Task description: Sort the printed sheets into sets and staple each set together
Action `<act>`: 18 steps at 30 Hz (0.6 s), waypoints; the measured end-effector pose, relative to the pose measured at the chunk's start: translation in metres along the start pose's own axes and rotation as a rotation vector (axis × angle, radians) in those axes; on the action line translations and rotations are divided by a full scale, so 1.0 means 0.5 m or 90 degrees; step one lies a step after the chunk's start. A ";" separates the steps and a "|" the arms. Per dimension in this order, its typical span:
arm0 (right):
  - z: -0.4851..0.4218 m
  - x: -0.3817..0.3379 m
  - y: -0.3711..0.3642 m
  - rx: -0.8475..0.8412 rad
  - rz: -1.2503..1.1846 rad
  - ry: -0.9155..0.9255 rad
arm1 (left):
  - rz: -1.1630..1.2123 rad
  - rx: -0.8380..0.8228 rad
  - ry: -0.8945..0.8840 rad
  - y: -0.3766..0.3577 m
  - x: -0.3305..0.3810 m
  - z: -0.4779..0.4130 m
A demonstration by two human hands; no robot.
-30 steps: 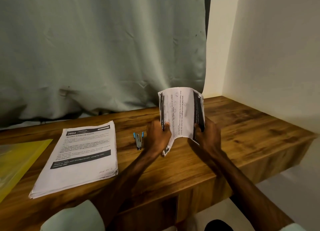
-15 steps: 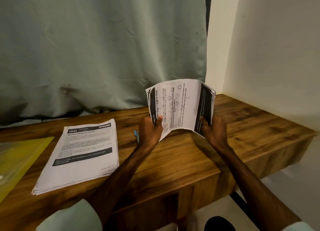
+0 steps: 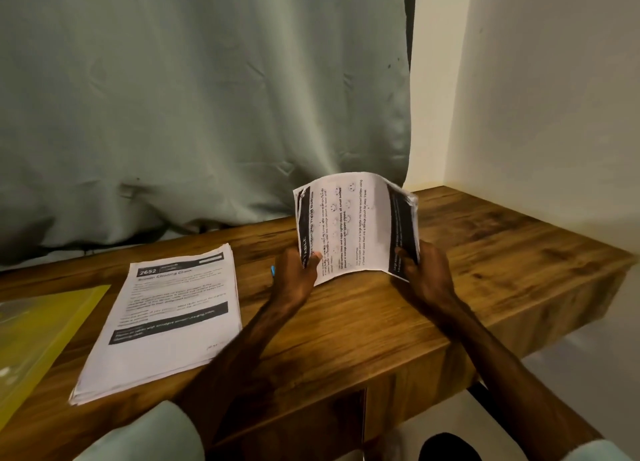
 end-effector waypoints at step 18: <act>-0.001 0.008 -0.009 0.009 0.102 0.019 | -0.011 -0.024 0.011 -0.006 -0.039 -0.011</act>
Point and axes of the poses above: each hand's wrist, its own z-axis away from the middle knuckle, its own y-axis out of the back of the hand, x = y × z, the point moved 3 cm from there along -z, towards the middle knuckle, and after that the axes turned 9 degrees about -y, right-handed, at the moved point
